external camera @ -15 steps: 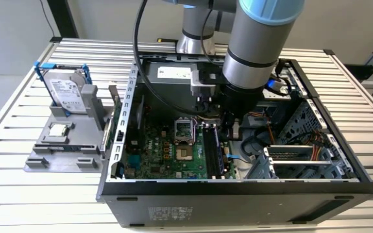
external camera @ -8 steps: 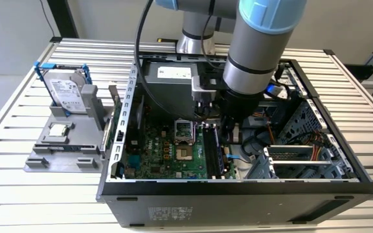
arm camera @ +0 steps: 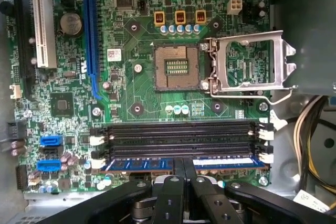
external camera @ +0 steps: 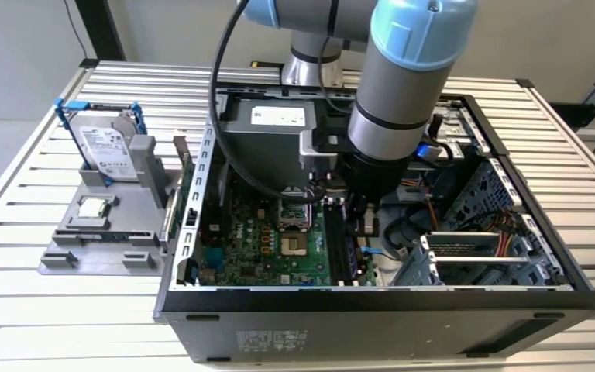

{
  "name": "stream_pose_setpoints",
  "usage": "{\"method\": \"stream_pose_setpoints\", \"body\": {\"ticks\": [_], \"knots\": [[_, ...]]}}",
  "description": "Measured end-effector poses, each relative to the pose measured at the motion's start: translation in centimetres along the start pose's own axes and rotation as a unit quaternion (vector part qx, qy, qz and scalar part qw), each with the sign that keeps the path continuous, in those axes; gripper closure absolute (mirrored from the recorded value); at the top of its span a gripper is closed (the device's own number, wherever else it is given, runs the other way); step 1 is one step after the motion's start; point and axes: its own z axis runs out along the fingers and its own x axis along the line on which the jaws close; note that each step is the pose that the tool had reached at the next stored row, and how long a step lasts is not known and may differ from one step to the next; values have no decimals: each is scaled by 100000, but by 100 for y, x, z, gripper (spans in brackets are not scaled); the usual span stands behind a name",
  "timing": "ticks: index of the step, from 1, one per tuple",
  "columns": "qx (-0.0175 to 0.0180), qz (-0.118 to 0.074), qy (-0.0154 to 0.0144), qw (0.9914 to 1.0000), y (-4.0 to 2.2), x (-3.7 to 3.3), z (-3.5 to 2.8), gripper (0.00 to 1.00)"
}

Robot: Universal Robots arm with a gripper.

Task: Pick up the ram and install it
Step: 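Press down the ram until it locks into place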

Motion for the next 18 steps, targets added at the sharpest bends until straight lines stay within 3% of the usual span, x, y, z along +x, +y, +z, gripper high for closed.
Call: {"method": "stream_pose_setpoints", "body": {"ticks": [4, 6, 9, 13, 17, 18], "knots": [[-17, 42, 91, 100000, 24, 0, 64, 100], [-2, 47, 51, 100000, 23, -6, 25, 100], [-22, 48, -48, 100000, 23, -4, 22, 100], [-76, 44, 72, 100000, 19, 2, 83, 100], [-225, 46, 762, 99997, 10, -8, 76, 100], [-212, 47, 794, 99997, 11, -15, 14, 100]]}}
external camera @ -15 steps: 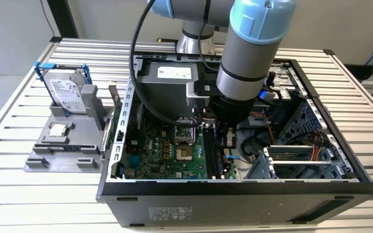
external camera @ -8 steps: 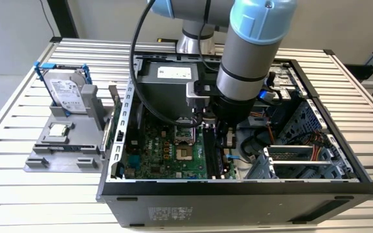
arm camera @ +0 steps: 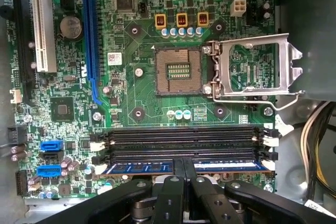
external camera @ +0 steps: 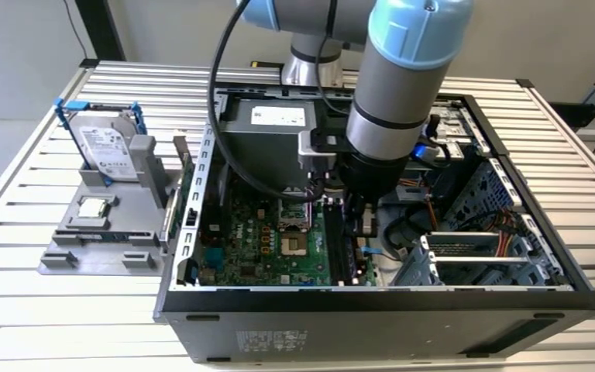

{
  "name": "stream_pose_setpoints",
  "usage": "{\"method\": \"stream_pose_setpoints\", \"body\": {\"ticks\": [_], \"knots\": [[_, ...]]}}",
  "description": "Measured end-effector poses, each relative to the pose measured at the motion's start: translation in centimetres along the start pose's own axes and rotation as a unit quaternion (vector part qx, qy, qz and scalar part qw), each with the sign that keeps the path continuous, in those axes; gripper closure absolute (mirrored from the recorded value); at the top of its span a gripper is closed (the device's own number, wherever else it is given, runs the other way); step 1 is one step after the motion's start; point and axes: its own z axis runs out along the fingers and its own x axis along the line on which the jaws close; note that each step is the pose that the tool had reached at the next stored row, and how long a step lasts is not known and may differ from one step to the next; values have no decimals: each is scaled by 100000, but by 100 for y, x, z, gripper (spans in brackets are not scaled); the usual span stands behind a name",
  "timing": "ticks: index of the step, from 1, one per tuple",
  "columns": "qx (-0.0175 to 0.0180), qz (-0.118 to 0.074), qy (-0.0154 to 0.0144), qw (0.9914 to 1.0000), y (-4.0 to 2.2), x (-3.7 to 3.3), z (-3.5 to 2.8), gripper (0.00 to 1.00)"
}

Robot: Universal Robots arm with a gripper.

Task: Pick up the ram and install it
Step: 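Press down the ram until it locks into place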

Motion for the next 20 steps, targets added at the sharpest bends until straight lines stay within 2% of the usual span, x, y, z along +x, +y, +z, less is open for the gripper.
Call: {"method": "stream_pose_setpoints", "body": {"ticks": [1, 20], "knots": [[4, 10, -165, 100000, 3, 1, -23, 100], [1, -2, -108, 100000, 4, 6, -28, 100]]}}
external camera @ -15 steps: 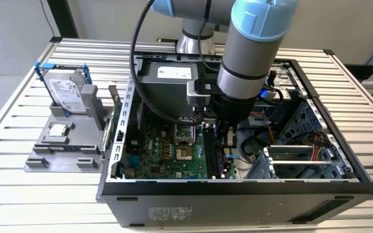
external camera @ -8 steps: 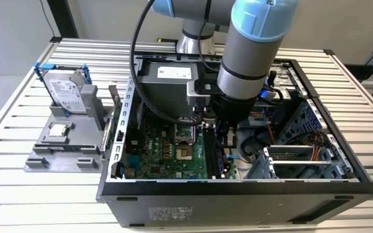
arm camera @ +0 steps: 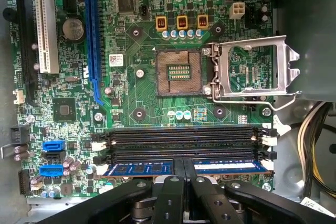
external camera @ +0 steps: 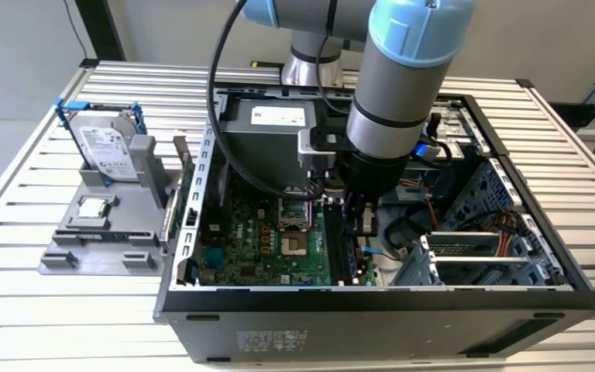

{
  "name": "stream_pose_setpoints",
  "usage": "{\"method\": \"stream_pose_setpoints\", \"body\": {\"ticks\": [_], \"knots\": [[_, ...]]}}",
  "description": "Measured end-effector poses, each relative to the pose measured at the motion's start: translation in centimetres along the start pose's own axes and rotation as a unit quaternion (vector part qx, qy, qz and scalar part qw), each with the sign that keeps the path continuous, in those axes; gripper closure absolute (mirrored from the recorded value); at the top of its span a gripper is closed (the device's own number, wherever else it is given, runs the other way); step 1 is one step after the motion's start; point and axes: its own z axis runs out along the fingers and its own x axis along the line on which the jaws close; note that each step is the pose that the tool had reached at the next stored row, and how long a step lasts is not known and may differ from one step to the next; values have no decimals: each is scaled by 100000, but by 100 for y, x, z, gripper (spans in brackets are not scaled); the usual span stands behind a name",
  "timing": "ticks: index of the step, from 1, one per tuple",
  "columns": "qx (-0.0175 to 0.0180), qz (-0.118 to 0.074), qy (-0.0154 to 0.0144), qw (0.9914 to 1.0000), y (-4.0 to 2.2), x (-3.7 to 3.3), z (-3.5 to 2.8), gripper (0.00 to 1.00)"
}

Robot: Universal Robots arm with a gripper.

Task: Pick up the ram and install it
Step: 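Press down the ram until it locks into place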

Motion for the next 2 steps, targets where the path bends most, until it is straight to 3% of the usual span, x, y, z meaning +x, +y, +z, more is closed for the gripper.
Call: {"method": "stream_pose_setpoints", "body": {"ticks": [2], "knots": [[-1, 1, -2, 100000, 0, 0, 0, 100]]}}
